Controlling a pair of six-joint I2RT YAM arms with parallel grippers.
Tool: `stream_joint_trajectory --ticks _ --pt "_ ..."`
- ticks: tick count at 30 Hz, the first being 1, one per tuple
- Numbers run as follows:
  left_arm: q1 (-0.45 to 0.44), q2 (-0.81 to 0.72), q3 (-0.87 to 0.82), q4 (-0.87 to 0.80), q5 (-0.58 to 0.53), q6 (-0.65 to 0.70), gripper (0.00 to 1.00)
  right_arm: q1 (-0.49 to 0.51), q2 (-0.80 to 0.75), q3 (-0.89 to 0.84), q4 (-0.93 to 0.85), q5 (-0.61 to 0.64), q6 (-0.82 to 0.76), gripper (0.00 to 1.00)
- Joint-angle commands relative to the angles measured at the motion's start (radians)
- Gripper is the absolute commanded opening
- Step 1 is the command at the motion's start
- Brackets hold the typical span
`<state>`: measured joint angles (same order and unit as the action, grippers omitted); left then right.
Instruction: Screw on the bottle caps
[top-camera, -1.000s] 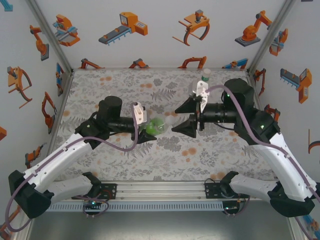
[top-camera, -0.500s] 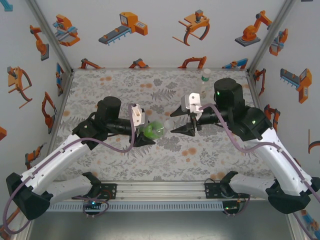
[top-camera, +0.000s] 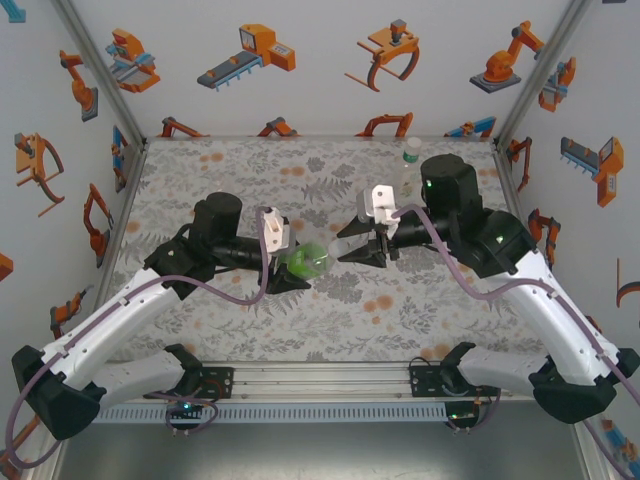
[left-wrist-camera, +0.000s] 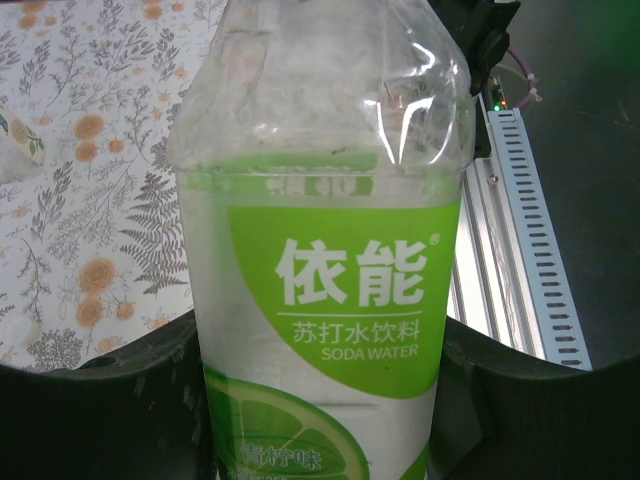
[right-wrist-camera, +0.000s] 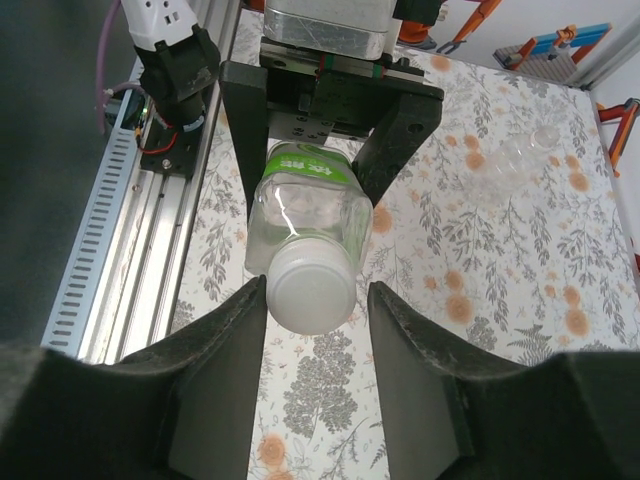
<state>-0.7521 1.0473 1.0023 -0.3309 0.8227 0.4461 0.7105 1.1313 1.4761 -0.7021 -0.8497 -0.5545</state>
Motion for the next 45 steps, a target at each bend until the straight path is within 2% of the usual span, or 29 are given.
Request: stream_joint_trajectory --ticks 1,5,8,11,14,18,26,30,34,36,39,43,45 --pt "-0.003 -0.003 0.038 -0.011 0.034 0.006 0.0 0.007 0.001 -0.001 0.003 -0.03 -0.02 0.41" --pt "-0.003 -0.001 0.038 -0.011 0.031 0.006 0.0 0.007 0.004 -0.002 -0.002 -0.033 0.005 0.33" --pt "-0.003 0.0 0.034 -0.006 0.0 0.004 0.0 0.008 0.005 -0.005 -0.005 -0.038 0.053 0.2" --pt "-0.003 0.006 0.029 0.009 -0.051 0.0 0.0 0.008 -0.005 -0.029 0.032 -0.022 0.163 0.08" --pt "-0.003 0.015 0.02 0.042 -0.074 -0.004 0.0 0.007 -0.035 -0.089 0.138 0.022 0.345 0.0" --pt "-0.004 0.038 0.017 0.079 -0.099 -0.011 0.0 0.007 -0.072 -0.166 0.262 0.134 0.613 0.0" --pt "-0.001 0.051 0.013 0.116 -0.167 0.005 0.0 0.01 -0.103 -0.217 0.309 0.422 1.189 0.0" --pt "0.0 0.062 0.007 0.128 -0.2 0.009 0.0 0.01 -0.091 -0.223 0.263 0.563 1.531 0.0" --pt "0.0 0.074 0.007 0.139 -0.238 0.012 0.0 0.011 -0.025 -0.159 0.077 0.593 1.784 0.0" --pt "-0.001 0.078 0.008 0.148 -0.244 0.015 0.0 0.01 0.011 -0.123 -0.009 0.583 1.842 0.0" --pt "0.0 0.082 0.007 0.16 -0.242 0.02 0.0 0.01 0.056 -0.063 -0.088 0.587 1.848 0.0" --pt "0.002 0.082 0.009 0.161 -0.243 0.027 0.0 0.01 0.056 -0.057 -0.021 0.597 1.831 0.0" --pt "0.001 0.081 0.01 0.16 -0.242 0.026 0.0 0.01 0.056 -0.043 0.013 0.597 1.75 0.11"
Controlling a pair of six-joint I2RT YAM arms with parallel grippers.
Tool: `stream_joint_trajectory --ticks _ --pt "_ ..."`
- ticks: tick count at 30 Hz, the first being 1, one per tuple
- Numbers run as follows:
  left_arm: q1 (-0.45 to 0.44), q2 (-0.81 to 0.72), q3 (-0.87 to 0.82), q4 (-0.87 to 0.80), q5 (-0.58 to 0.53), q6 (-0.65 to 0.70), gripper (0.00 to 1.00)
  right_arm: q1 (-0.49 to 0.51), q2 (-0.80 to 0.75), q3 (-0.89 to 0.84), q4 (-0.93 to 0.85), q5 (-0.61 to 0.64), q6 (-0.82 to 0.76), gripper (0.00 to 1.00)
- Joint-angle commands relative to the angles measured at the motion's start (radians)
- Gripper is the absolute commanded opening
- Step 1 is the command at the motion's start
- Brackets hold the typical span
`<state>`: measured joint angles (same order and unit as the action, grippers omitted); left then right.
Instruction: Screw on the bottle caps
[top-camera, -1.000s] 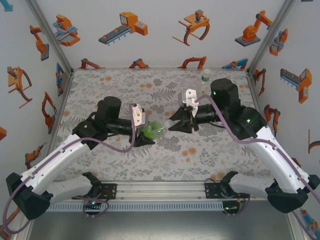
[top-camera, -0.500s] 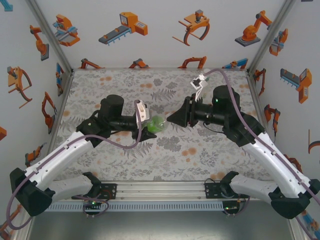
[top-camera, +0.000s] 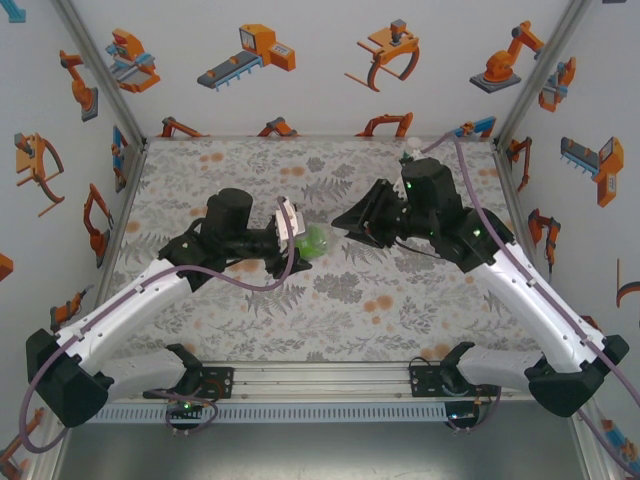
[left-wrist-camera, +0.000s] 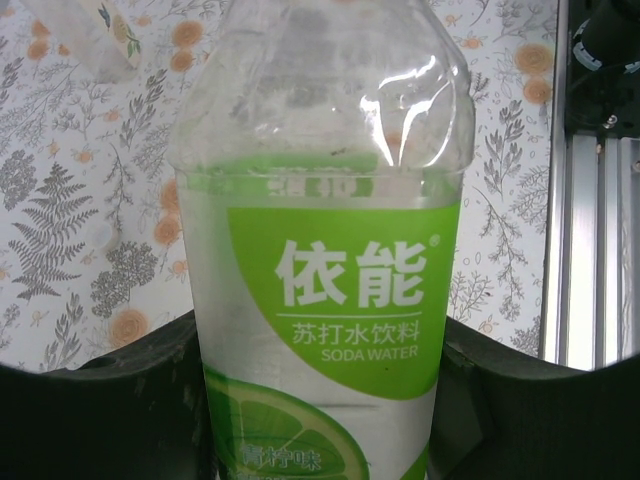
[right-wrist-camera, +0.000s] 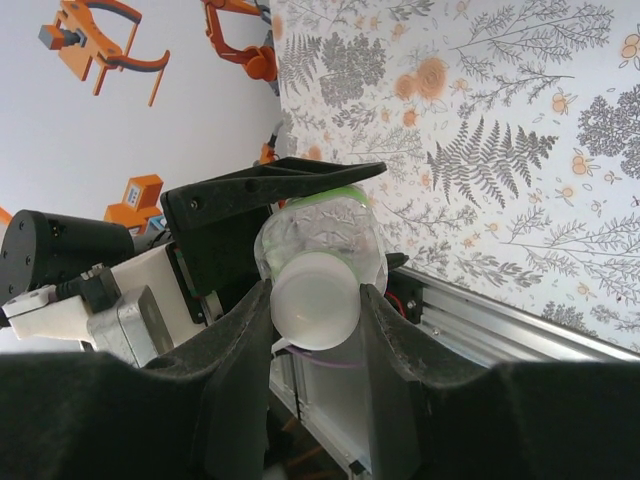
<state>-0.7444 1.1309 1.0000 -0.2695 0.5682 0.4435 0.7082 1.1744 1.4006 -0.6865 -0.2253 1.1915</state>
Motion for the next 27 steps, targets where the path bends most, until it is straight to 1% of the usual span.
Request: stream_joint_trajectory --ticks 1,3,5,8,10,13,17,20,23,27 --pt "-0.006 -0.003 0.011 0.097 0.017 0.031 0.0 0.013 0.013 0.041 0.004 -0.03 -0.035 0.18" --pt "-0.006 -0.004 0.011 0.095 0.03 0.034 0.0 0.013 0.009 0.069 0.007 -0.024 -0.151 0.35" --pt "-0.007 -0.007 0.011 0.094 0.053 0.032 0.0 0.013 -0.009 0.079 0.029 -0.031 -0.245 0.45" --pt "-0.006 -0.014 0.014 0.095 0.099 0.031 0.0 0.013 -0.046 0.076 0.087 -0.048 -0.401 0.57" --pt "-0.006 -0.015 0.019 0.09 0.129 0.029 0.0 0.013 -0.068 0.072 0.125 -0.068 -0.511 0.58" --pt "-0.006 -0.016 0.033 0.075 0.179 0.023 0.0 0.013 -0.104 0.051 0.191 -0.13 -0.679 0.59" --pt "-0.006 -0.019 0.051 0.052 0.232 0.021 0.0 0.014 -0.147 0.017 0.281 -0.298 -0.914 0.59" --pt "-0.007 -0.018 0.064 0.026 0.242 0.02 0.0 0.013 -0.153 0.037 0.217 -0.44 -1.138 0.6" --pt "-0.006 -0.013 0.078 -0.026 0.267 0.039 0.0 0.013 -0.139 0.076 0.078 -0.573 -1.382 0.61" --pt "-0.008 -0.009 0.095 -0.087 0.319 0.043 0.0 0.013 -0.113 0.132 -0.063 -0.584 -1.599 0.61"
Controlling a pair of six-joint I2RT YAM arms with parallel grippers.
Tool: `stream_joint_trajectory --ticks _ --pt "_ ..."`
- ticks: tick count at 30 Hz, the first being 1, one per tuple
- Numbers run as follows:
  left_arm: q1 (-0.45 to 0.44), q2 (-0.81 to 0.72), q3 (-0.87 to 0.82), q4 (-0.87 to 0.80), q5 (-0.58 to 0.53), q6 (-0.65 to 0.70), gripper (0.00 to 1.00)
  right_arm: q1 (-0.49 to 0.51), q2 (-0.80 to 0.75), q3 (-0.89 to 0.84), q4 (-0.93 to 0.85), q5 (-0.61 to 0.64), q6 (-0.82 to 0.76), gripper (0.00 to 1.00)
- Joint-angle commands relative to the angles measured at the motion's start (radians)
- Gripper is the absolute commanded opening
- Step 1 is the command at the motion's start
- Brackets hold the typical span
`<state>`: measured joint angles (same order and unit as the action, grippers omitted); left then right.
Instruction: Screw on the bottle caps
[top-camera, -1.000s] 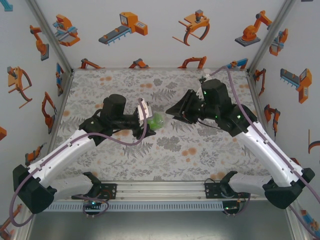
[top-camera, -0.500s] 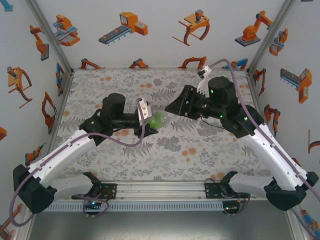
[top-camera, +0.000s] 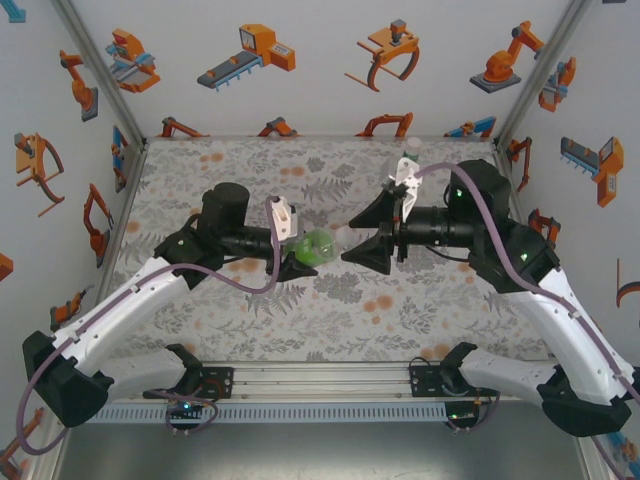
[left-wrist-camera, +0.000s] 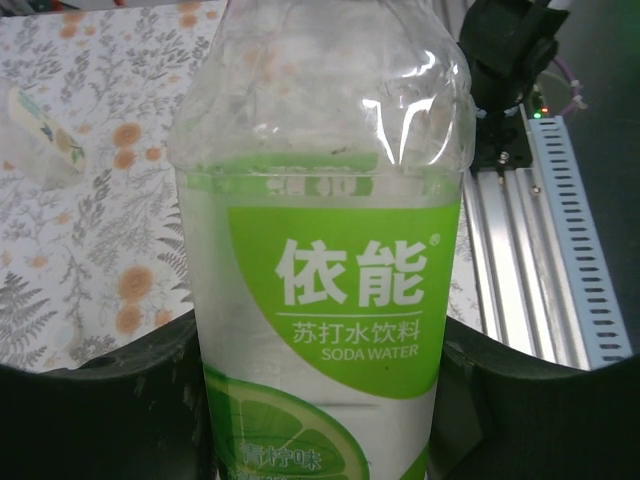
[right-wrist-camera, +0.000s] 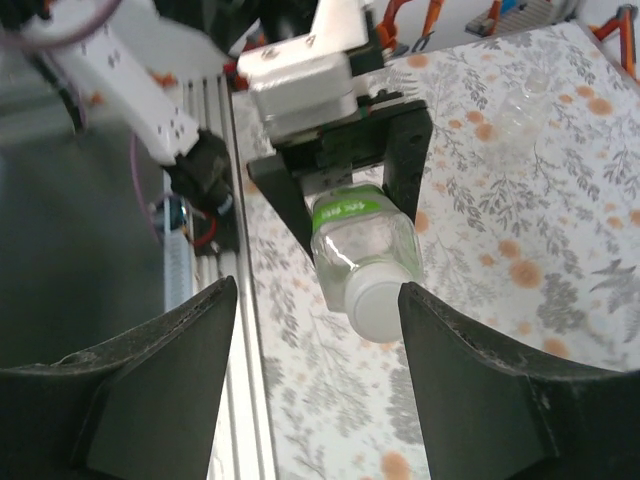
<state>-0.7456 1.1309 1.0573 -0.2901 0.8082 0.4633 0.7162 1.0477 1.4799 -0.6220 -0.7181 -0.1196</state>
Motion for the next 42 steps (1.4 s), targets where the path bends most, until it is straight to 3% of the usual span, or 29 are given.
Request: stream_joint_trajectory --ticks 1,8,17,27,42 --pt "-0.006 -0.007 0.041 -0.084 0.086 0.027 0.0 0.005 0.019 0.064 -0.152 -0.095 -0.325 0.61" --pt "-0.008 -0.015 0.05 -0.19 0.134 0.054 0.0 0.008 0.021 0.033 -0.164 -0.167 -0.475 0.59" --pt "-0.01 -0.033 0.044 -0.215 0.161 0.054 0.0 0.016 0.03 -0.021 -0.094 -0.173 -0.476 0.59" --pt "-0.01 -0.03 0.044 -0.225 0.166 0.06 0.0 0.029 0.04 -0.044 -0.072 -0.188 -0.474 0.48" --pt "-0.01 -0.028 0.042 -0.22 0.169 0.065 0.0 0.034 0.041 -0.067 -0.072 -0.157 -0.468 0.4"
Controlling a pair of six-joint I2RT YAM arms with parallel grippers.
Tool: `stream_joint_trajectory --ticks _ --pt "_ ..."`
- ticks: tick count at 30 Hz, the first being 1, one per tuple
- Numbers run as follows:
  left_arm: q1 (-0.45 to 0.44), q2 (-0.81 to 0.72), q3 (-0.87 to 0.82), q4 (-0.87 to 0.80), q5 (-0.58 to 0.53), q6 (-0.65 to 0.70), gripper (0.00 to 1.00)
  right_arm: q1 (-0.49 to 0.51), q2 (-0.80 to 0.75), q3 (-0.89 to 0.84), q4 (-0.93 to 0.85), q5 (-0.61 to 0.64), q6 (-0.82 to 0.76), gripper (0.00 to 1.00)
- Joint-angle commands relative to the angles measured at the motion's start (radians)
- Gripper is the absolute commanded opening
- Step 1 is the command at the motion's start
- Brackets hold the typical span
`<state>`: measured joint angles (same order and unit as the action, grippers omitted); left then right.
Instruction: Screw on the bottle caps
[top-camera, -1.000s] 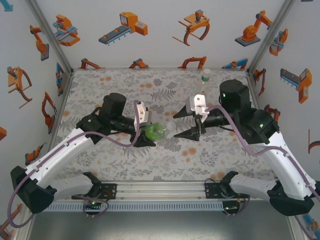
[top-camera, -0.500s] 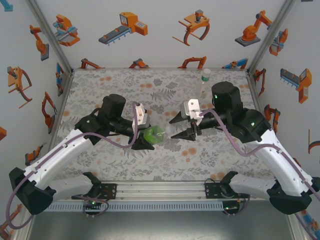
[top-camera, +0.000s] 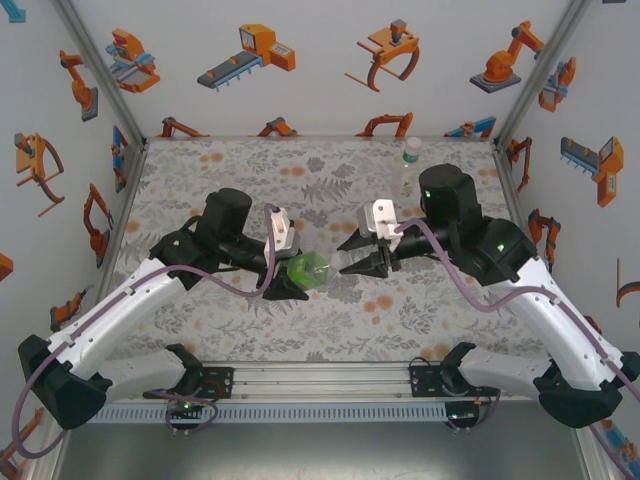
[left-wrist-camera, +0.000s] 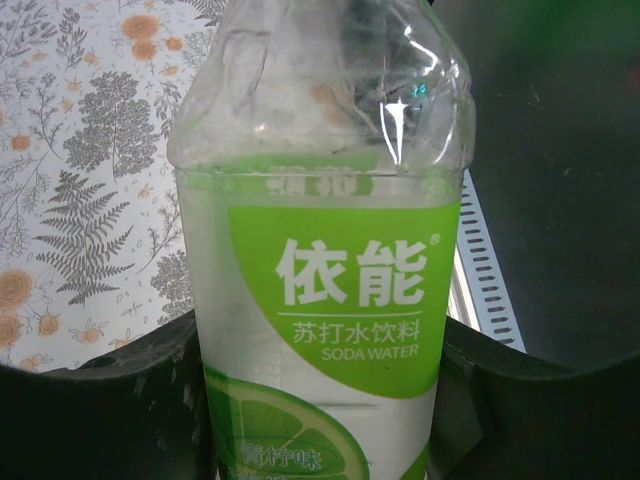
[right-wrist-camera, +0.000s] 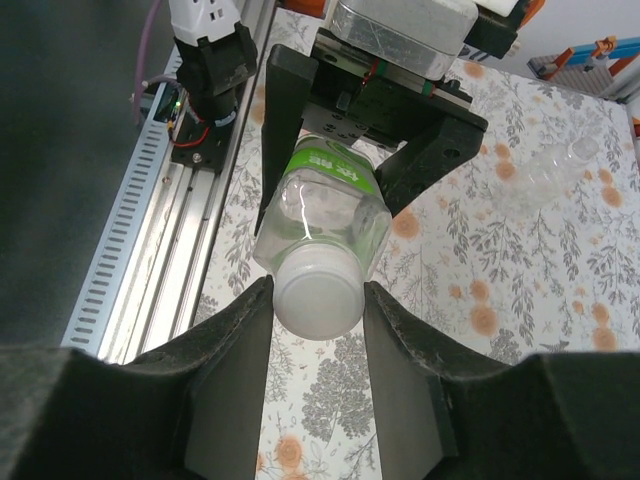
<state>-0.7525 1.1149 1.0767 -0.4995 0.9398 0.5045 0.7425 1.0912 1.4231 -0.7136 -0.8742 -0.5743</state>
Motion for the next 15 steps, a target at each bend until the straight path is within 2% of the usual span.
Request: stream_joint_trajectory --ticks 1,9,12,15 --pt "-0.002 -0.012 0.024 -0.01 0.04 0.023 0.0 0.008 -0.002 -0.012 0.018 0.003 -0.011 0.38" --pt "-0.003 0.0 0.019 -0.001 0.04 0.023 0.0 0.009 -0.044 -0.051 0.1 0.013 0.11 0.2" --pt "-0.003 0.003 0.012 0.016 0.019 0.015 0.0 0.009 -0.075 -0.108 0.196 0.052 0.261 0.14" --pt "-0.002 0.007 0.0 0.04 -0.018 0.011 0.0 0.009 -0.112 -0.184 0.318 0.103 0.449 0.0"
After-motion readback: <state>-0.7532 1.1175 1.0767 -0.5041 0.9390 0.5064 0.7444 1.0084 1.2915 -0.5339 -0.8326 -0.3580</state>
